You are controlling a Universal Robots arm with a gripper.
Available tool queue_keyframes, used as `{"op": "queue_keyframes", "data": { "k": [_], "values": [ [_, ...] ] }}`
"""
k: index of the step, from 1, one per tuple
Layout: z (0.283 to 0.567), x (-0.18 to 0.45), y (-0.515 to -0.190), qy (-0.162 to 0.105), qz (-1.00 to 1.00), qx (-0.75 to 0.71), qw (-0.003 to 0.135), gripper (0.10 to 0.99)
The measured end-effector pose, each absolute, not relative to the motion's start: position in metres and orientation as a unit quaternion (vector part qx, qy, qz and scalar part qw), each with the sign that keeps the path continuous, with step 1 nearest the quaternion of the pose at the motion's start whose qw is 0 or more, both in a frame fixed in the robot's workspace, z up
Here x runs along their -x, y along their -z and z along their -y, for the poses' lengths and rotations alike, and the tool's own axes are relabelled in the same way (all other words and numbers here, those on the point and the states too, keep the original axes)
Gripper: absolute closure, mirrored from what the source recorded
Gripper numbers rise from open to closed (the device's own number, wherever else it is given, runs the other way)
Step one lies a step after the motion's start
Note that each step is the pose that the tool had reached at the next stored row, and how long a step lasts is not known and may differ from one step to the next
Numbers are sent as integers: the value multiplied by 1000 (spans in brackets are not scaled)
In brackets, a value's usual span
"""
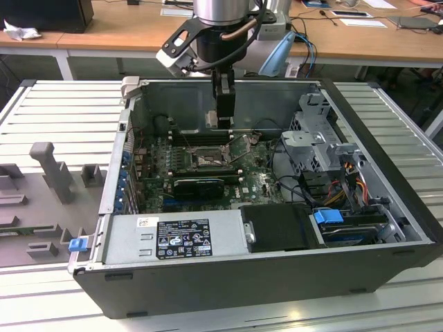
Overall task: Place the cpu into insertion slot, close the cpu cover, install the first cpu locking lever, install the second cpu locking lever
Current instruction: 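Place the cpu into insertion slot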
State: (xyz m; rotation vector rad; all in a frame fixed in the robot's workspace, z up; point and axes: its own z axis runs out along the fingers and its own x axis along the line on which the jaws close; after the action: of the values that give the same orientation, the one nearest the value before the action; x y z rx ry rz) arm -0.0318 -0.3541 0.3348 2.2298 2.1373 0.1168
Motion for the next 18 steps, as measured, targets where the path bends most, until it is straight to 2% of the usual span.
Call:
{"op": "queue_keyframes", "data": {
  "k": [18],
  "values": [
    [354, 32, -323, -38, -688, -724, 26, 557]
  ]
}}
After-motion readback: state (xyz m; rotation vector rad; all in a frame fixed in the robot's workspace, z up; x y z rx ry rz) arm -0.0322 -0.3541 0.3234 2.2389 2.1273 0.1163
